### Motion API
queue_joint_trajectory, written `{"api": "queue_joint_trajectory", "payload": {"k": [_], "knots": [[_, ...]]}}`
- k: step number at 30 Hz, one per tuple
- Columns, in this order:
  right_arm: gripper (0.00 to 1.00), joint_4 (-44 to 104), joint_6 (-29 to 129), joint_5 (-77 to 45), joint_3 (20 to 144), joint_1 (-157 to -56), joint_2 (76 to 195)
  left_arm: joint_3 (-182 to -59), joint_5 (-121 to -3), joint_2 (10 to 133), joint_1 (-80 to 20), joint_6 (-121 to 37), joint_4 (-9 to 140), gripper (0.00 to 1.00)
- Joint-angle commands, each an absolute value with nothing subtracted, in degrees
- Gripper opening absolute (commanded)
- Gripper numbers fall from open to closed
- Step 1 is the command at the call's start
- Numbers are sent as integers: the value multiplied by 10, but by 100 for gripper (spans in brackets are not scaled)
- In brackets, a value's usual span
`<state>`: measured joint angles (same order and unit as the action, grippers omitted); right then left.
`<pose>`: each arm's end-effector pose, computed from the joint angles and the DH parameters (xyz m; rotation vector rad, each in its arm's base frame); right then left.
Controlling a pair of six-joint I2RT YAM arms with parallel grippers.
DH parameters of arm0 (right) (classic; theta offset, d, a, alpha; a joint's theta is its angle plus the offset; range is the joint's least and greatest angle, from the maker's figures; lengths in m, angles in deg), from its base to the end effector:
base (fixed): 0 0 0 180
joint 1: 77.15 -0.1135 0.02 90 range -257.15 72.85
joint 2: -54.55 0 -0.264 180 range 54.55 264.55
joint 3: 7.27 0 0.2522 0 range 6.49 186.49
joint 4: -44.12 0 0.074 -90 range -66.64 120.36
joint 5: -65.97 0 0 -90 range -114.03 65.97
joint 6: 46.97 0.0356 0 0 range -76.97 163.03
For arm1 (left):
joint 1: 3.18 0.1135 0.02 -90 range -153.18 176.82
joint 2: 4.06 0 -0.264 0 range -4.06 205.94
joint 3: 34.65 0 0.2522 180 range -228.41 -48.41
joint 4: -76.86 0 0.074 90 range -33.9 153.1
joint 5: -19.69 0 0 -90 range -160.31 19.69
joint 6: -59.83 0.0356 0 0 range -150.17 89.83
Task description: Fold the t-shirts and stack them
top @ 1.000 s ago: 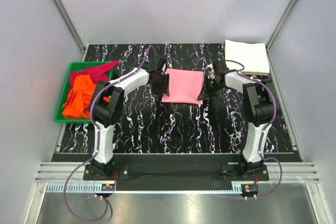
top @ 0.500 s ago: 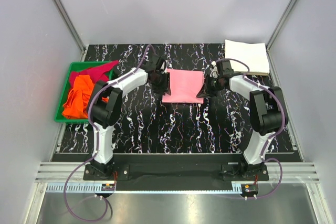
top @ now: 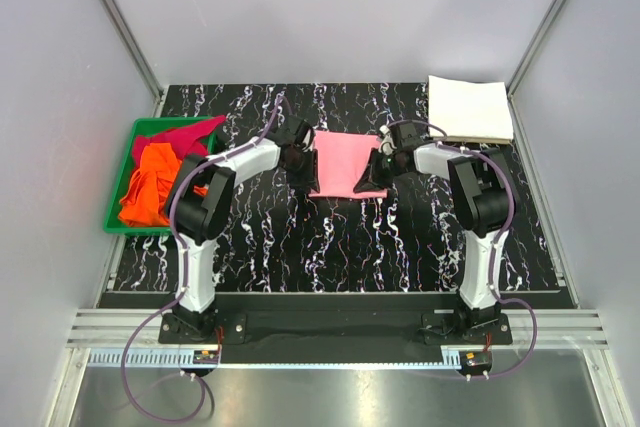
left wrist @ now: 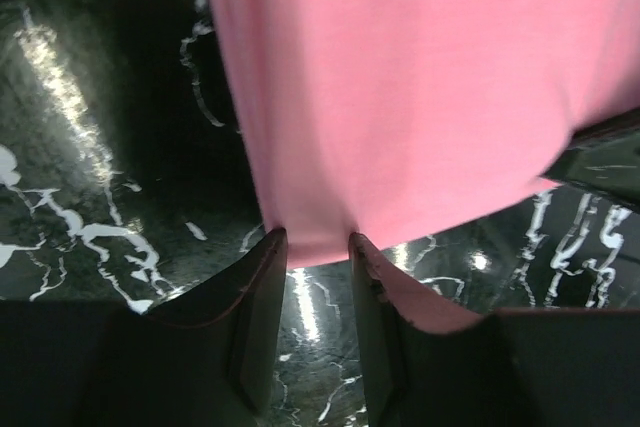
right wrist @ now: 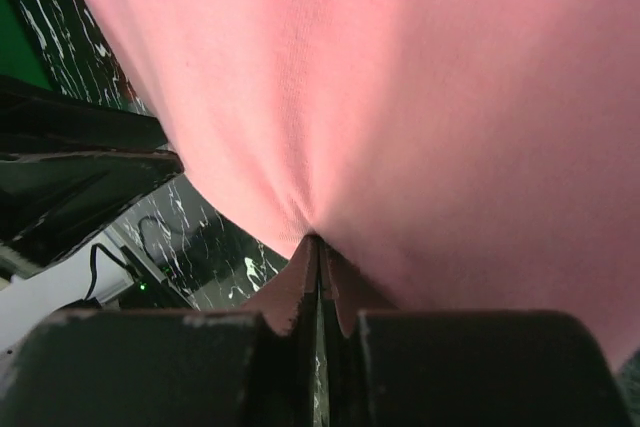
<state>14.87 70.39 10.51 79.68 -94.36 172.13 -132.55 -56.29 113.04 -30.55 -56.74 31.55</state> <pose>0.3867 0.1409 0.1296 0.0138 2.7026 1.0496 0.3736 -0.2031 0.1676 0.0972 2.7944 -0.5930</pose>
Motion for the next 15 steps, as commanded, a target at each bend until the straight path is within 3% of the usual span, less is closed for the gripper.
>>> {"api": "queue_joint_trajectory", "payload": {"k": [1, 8, 15], "knots": [[6, 141, 698, 50, 813, -940, 1734, -1313, -592, 1131, -298, -572, 326, 36], [8, 120, 702, 75, 831, -942, 1649, -1351, -586, 1091, -296, -567, 302, 37], [9, 107, 699, 45, 844, -942, 1668, -1420, -555, 1039, -291, -538, 250, 38]]}}
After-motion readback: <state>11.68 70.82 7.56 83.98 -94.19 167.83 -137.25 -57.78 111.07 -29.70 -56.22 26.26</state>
